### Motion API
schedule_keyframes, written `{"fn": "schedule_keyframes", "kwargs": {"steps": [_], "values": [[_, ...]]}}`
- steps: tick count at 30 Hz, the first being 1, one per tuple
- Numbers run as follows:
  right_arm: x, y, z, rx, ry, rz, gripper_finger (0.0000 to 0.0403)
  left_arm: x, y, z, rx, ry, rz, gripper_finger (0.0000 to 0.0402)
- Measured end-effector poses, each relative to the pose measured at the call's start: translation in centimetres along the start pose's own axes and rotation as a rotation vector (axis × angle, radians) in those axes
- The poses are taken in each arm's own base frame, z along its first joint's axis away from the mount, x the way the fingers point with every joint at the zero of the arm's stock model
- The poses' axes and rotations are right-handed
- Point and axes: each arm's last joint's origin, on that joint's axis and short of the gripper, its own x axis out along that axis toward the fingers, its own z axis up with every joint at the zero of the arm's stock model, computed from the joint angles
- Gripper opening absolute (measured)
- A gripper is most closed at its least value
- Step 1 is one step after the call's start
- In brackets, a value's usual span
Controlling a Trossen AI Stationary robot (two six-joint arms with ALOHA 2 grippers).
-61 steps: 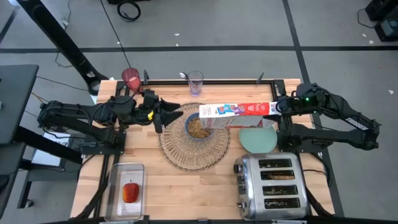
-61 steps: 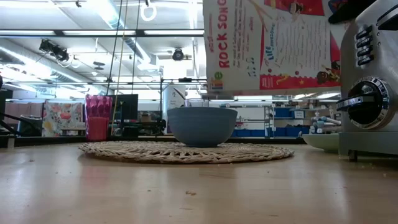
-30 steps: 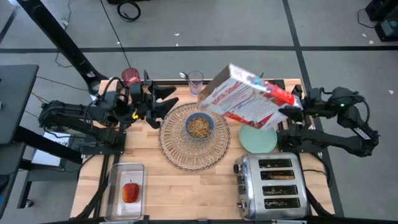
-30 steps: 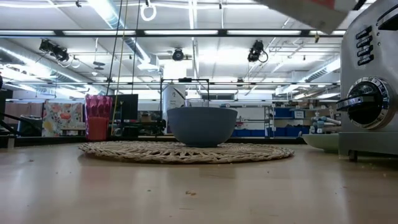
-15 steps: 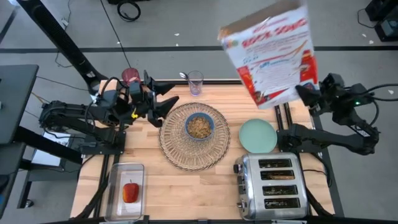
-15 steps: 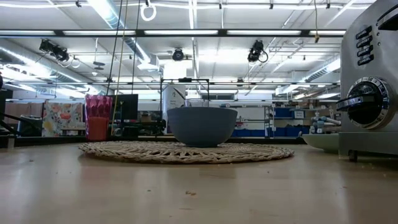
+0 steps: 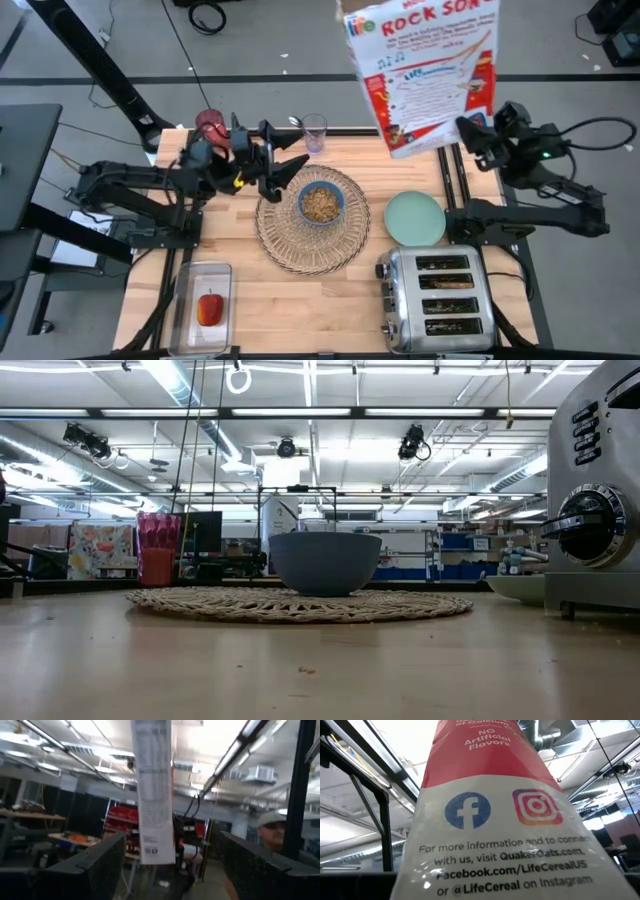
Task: Arrange a breakfast setting
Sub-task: Pour the cereal from the white cereal box into the blue bowl
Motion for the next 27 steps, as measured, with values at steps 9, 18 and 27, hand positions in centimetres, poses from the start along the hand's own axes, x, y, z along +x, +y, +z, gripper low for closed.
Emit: {"fn": "schedule_keyframes", "kwargs": {"steps": [9,18,27], "values": [[2.2,-1.0,-1.2,0.008,-0.095,0.035,0.0203,2.9,1.7,2.4,0.054,0.051,-0.085,0.0319],[3.4,-1.8,-2.9,0.033,-0.059,0.044,0.0203,3.9,2.6,2.8,0.089,0.109,-0.074,0.0319],[4.8,-2.5,-5.5,0.047,-0.015,0.063,0.0203,5.7,5.6,0.6,0.02,0.086,-0.053,0.0319]]}}
